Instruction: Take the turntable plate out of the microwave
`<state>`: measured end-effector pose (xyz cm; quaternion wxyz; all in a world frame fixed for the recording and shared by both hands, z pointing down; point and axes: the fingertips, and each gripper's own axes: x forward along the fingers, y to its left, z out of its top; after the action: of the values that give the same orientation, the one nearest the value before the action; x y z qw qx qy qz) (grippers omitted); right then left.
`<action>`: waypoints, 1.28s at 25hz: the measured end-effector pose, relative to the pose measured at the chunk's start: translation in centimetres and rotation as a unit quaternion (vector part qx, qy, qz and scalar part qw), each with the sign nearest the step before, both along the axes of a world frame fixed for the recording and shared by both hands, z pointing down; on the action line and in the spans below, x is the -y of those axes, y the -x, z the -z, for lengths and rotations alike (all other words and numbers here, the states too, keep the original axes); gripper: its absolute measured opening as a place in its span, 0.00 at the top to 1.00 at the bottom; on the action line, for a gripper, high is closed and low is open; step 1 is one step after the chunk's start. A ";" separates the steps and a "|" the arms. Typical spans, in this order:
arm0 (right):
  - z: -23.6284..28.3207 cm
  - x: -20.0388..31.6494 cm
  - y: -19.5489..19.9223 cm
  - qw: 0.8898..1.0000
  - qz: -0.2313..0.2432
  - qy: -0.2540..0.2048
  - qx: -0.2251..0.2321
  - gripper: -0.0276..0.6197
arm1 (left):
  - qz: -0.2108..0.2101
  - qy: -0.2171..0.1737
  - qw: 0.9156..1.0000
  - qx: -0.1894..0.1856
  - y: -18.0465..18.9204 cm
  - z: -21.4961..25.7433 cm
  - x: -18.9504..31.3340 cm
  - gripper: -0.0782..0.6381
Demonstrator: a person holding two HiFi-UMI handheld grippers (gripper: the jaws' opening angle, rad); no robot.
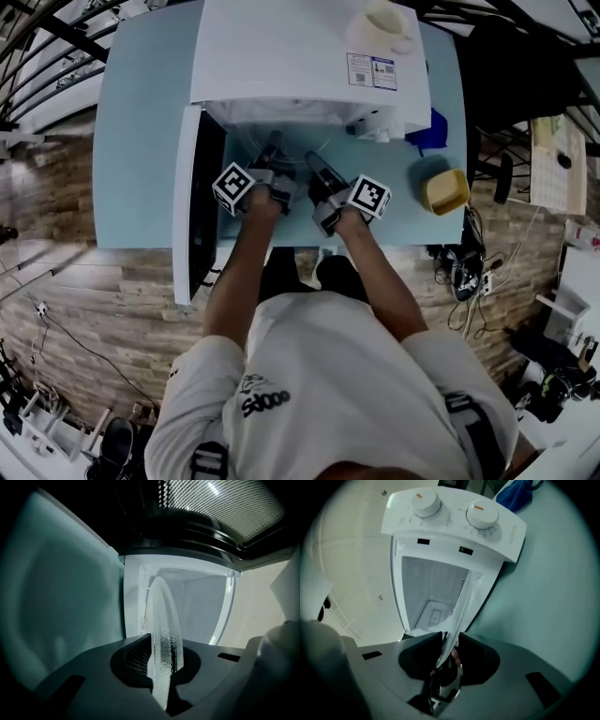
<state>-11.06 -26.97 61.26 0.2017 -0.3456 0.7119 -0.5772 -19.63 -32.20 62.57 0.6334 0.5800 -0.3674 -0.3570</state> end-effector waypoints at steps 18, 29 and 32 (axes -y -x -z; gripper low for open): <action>8.6 -9.5 -3.5 0.992 0.090 -0.071 0.045 0.88 | 0.036 -0.092 0.995 0.010 -2.1 10.1 -14.1 0.84; 18.3 -17.2 -6.6 0.979 0.107 -0.166 0.050 0.87 | 0.044 -0.191 0.980 0.045 -5.5 20.9 -22.1 0.83; 20.8 -18.8 -7.3 0.974 0.114 -0.190 0.039 0.87 | 0.045 -0.212 0.975 0.043 -6.3 23.6 -23.8 0.83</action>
<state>-3.77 -8.21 40.45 0.2245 -0.1944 0.8350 -0.4633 -13.36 -8.38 38.97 0.4629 0.6984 -0.3360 -0.4301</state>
